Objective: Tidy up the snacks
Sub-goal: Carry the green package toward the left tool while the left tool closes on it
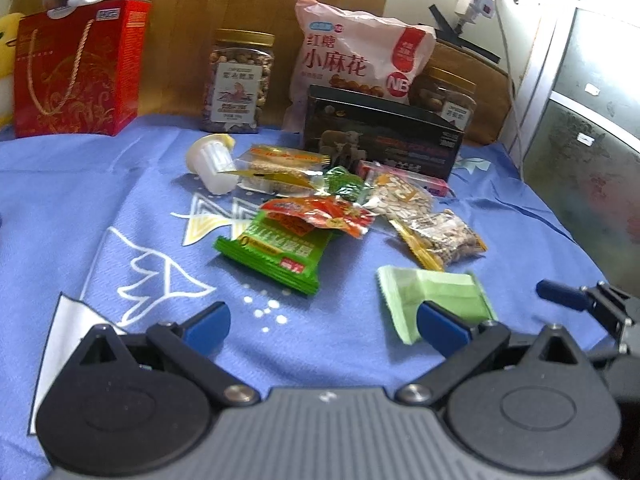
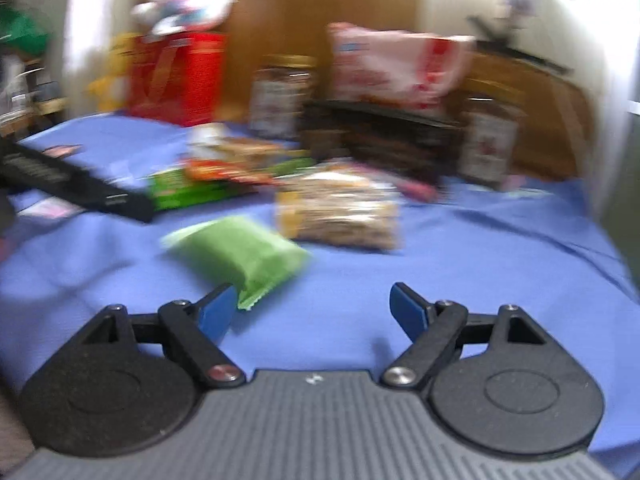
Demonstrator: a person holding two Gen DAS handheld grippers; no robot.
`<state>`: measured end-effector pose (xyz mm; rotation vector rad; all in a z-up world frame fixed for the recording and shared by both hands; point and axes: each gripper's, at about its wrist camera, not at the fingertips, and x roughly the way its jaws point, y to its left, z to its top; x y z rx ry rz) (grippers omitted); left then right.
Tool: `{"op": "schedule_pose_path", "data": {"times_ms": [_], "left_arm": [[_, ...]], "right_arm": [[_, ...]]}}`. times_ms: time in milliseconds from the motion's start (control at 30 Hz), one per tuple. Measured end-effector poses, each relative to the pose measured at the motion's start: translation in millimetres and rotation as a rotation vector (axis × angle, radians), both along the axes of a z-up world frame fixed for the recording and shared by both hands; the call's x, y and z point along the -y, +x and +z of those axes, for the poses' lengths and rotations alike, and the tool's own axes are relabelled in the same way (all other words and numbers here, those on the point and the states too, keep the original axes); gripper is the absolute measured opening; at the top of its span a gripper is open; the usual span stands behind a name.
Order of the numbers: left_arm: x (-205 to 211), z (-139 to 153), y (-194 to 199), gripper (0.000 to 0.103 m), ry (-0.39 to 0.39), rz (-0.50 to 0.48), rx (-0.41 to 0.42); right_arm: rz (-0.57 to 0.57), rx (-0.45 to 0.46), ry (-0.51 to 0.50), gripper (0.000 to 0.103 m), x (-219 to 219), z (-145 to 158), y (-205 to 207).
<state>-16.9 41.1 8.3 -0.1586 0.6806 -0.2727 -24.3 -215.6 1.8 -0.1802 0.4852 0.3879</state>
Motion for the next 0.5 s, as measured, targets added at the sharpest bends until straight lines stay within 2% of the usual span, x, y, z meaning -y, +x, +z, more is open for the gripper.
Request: {"op": "schedule_pose_path", "data": {"times_ms": [33, 133, 200, 233, 300, 367, 467, 500], "left_arm": [[2, 1, 2, 0.103, -0.003, -0.014, -0.002], [10, 5, 8, 0.103, -0.016, -0.063, -0.012], [17, 6, 13, 0.103, -0.035, -0.109, -0.029], [20, 6, 16, 0.103, -0.049, -0.131, -0.042], [27, 4, 23, 0.101, -0.074, -0.169, -0.074], [33, 2, 29, 0.093, -0.077, -0.189, -0.095], [41, 0, 36, 0.086, -0.074, -0.212, -0.112], [43, 0, 36, 0.083, -0.07, -0.218, -0.109]], "right_arm": [[-0.028, -0.018, 0.065, 0.085, 15, 3, 3], [-0.008, -0.036, 0.121, 0.085, 21, 5, 3], [0.033, -0.042, 0.122, 0.085, 16, 4, 1], [0.082, -0.042, 0.091, 0.085, 3, 2, -2], [0.103, -0.04, 0.076, 0.083, -2, 1, -2], [0.136, -0.041, 0.049, 0.077, -10, 0, -1], [0.167, -0.051, 0.017, 0.066, -18, -1, 5], [0.174, -0.061, 0.01, 0.059, -20, -1, 8]]}}
